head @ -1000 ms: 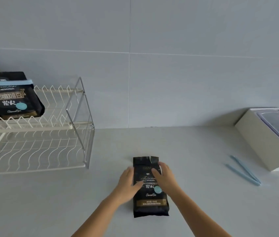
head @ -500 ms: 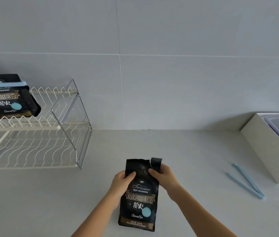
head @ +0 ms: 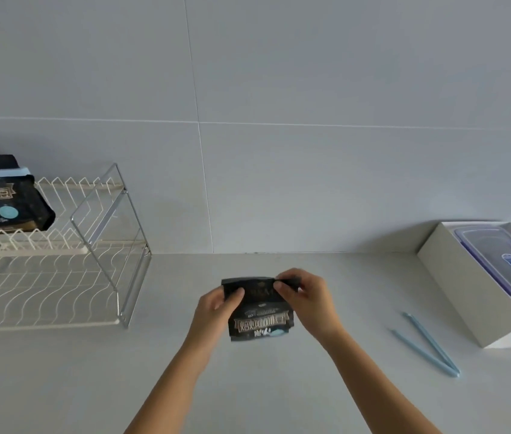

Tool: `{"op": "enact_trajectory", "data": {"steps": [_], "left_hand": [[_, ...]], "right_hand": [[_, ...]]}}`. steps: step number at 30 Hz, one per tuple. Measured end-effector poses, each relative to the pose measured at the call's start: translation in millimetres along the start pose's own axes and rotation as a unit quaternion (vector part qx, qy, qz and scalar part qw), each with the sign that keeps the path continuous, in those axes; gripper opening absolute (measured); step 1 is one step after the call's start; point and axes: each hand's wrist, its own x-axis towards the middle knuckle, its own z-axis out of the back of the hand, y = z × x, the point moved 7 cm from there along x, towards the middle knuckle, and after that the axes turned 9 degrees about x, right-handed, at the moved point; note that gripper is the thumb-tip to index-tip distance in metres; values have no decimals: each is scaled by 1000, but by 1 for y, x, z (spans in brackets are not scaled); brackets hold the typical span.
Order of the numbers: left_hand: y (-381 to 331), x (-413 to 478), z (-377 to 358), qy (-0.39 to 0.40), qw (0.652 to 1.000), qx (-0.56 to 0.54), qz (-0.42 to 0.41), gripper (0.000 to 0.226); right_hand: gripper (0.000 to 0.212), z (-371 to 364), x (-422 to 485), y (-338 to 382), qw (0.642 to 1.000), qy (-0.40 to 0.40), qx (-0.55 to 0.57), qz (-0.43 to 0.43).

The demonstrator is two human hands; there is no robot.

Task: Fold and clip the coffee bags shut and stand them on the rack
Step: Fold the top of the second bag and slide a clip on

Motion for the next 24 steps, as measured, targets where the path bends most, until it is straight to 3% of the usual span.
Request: {"op": "enact_trajectory", "data": {"steps": [2, 4, 6, 9, 11, 13, 18, 22, 24], "left_hand": [[17, -4, -8, 13, 998, 65, 22, 18], [32, -13, -14, 10, 995, 97, 34, 21], [35, -17, -14, 18, 996, 83, 28, 21], [27, -17, -11, 45, 998, 41, 31, 21], [28, -13, -13, 51, 996, 64, 45, 21], [38, -13, -20, 49, 990, 99, 89, 25], [47, -19, -18, 1, 995, 64, 76, 36], [60, -27, -28, 4, 990, 101, 101, 33], [63, -29, -29, -10, 991, 104, 86, 29]], "right_hand": [[13, 4, -10, -28, 991, 24, -116, -54], [23, 2, -25, -55, 979, 66, -163, -105], [33, 9, -30, -55, 985, 52, -149, -74], [23, 16, -35, -36, 994, 17, -110, 14], [14, 12, -38, -38, 993, 22, -119, -10], [11, 7, -40, -48, 975, 68, -201, -64], [16, 15, -47, -37, 980, 41, -187, 48], [17, 12, -58, -73, 978, 74, -177, -81], [19, 15, -60, -84, 984, 46, -127, -117]]}}
